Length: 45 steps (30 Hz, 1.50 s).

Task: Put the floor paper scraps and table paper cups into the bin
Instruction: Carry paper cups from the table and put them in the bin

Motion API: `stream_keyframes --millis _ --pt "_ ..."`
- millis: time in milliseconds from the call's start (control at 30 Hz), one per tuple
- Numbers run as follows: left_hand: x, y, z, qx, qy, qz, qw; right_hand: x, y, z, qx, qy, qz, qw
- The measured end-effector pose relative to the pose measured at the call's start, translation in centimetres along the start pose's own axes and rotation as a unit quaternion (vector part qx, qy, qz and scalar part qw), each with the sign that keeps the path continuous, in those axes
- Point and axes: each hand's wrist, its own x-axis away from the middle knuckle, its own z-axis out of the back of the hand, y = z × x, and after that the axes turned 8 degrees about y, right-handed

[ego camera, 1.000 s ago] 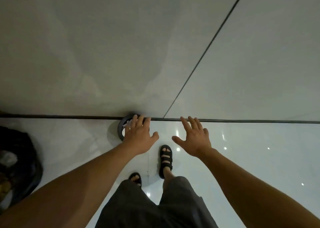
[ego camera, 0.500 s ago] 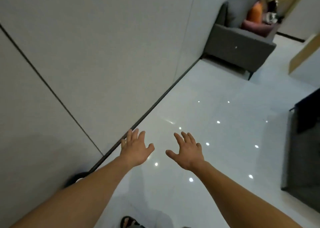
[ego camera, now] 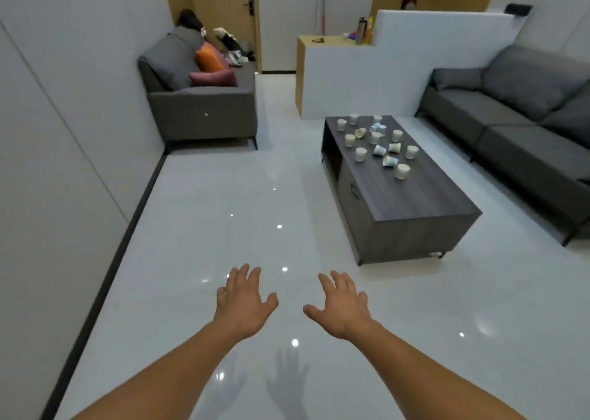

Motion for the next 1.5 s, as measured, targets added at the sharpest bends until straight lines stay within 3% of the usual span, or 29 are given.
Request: stream_keyframes --millis 167,367,800,1200,1500 --pt "-3.8 9.3 -2.0 -0.03 -0.017 -0.082 0.996 -0.4 8.7 3.1 -0.029 0.039 -0.086 0.995" --pt "-9.0 15.5 -4.5 -0.059 -0.041 -0.127 0.989 -2.7 14.7 4.8 -0.051 0.037 -0.146 0.987" --pt "-29.5 25.8 -8.7 -0.057 -0.07 -0.234 0.968 -20.8 22.6 10.2 -0.01 0.048 -0.196 0.979" --pt "-49.8 29.8 -10.5 -0.08 -0.11 -0.185 0.973 -41.8 26.2 12.1 -0.022 -0.024 -0.185 0.982" --pt "-67.0 35.3 -9.2 -0.075 -0.083 -0.174 0.978 -60.5 28.5 16.7 -0.03 -0.031 -0.16 0.986"
